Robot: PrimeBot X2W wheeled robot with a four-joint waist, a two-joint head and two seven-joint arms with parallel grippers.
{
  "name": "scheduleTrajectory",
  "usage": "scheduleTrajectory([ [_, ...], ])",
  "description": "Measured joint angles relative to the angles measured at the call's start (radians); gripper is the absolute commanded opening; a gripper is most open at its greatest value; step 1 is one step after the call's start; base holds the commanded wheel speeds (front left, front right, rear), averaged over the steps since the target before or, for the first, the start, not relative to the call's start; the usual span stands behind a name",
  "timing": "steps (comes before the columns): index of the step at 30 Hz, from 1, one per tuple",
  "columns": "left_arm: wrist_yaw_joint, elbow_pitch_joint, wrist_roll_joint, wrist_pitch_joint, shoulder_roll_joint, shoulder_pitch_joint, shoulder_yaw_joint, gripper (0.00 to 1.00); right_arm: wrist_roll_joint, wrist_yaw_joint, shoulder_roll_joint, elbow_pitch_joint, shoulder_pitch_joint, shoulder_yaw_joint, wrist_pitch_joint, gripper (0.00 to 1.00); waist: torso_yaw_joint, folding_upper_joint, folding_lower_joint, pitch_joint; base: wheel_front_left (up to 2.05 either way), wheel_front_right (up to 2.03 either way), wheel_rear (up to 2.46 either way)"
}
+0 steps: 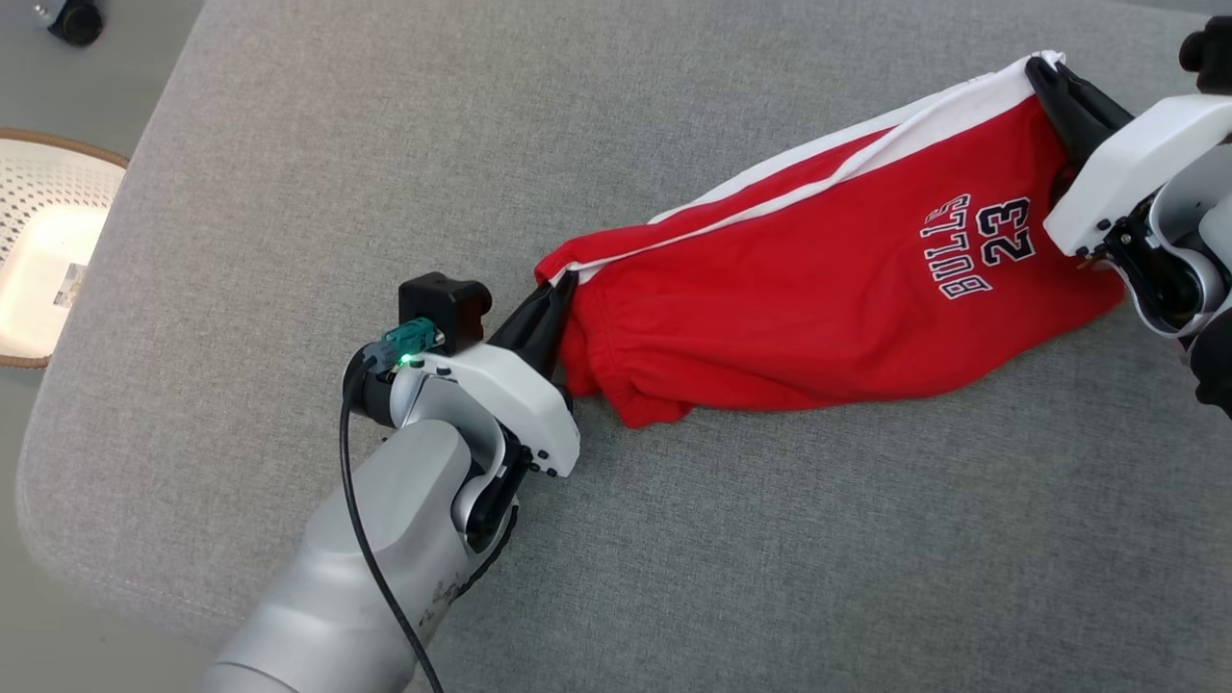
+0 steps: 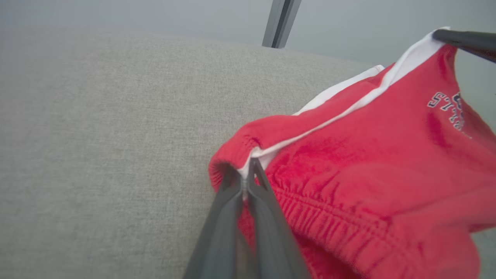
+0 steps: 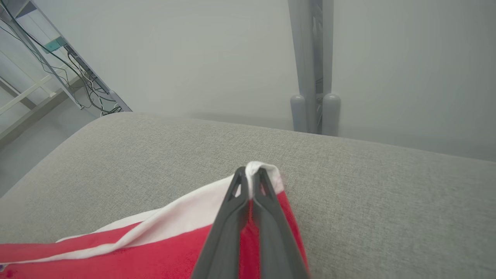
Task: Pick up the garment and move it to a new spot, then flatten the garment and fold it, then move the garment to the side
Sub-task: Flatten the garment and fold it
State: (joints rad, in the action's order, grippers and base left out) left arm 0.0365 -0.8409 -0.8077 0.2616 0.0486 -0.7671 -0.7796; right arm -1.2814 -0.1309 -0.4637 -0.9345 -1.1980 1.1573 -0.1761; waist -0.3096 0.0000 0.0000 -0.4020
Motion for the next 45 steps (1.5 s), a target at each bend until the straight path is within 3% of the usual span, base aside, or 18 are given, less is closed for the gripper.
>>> scheduleTrajectory([
  [15,-0.052,0.046,-0.048,0.000,-0.001,-0.060,-0.033,0.00,-0.021,0.000,0.001,-0.065,-0.081,0.049,-0.014,0.00,-0.025,0.0001,0.0000,-0.070,0.00,0.00,0.00],
  [29,-0.062,0.064,-0.083,0.000,-0.001,-0.063,-0.068,0.00,-0.031,0.000,0.002,-0.111,-0.100,0.085,-0.016,0.00,-0.055,0.0001,0.0000,-0.086,0.00,0.00,0.00],
  [30,-0.064,0.065,-0.083,0.000,-0.001,-0.063,-0.070,0.00,-0.031,0.000,0.004,-0.114,-0.100,0.086,-0.016,0.45,-0.056,0.0000,0.0000,-0.086,0.00,0.00,0.00],
  [31,-0.064,0.066,-0.085,0.000,-0.001,-0.063,-0.072,0.00,-0.033,0.000,0.005,-0.119,-0.100,0.086,-0.018,1.00,-0.057,0.0000,0.0000,-0.086,0.00,0.00,0.00],
  [32,-0.066,0.066,-0.086,0.000,-0.001,-0.063,-0.073,0.06,-0.039,0.000,0.006,-0.122,-0.100,0.086,-0.018,1.00,-0.057,0.0000,0.0000,-0.085,0.00,0.00,0.00],
  [33,-0.069,0.066,-0.086,0.000,-0.001,-0.063,-0.074,0.36,-0.041,0.000,0.006,-0.125,-0.100,0.086,-0.019,1.00,-0.057,0.0000,0.0000,-0.084,0.00,0.00,0.00],
  [34,-0.074,0.066,-0.086,0.000,-0.001,-0.063,-0.075,0.53,-0.042,0.000,0.007,-0.127,-0.100,0.087,-0.019,1.00,-0.057,0.0000,0.0000,-0.082,0.00,0.00,0.00],
  [35,-0.079,0.066,-0.084,0.000,-0.001,-0.063,-0.074,0.92,-0.046,0.000,0.007,-0.127,-0.100,0.088,-0.019,1.00,-0.057,0.0000,0.0000,-0.080,0.00,0.00,0.00],
  [36,-0.085,0.067,-0.080,0.000,-0.001,-0.063,-0.072,1.00,-0.047,0.000,0.008,-0.127,-0.100,0.089,-0.019,1.00,-0.056,0.0000,0.0000,-0.077,0.00,0.00,0.00],
  [45,-0.088,0.045,-0.073,0.000,-0.001,-0.053,-0.063,1.00,-0.059,0.000,0.006,-0.144,-0.090,0.095,-0.041,1.00,-0.038,0.0001,0.0000,-0.027,0.00,0.00,0.00],
])
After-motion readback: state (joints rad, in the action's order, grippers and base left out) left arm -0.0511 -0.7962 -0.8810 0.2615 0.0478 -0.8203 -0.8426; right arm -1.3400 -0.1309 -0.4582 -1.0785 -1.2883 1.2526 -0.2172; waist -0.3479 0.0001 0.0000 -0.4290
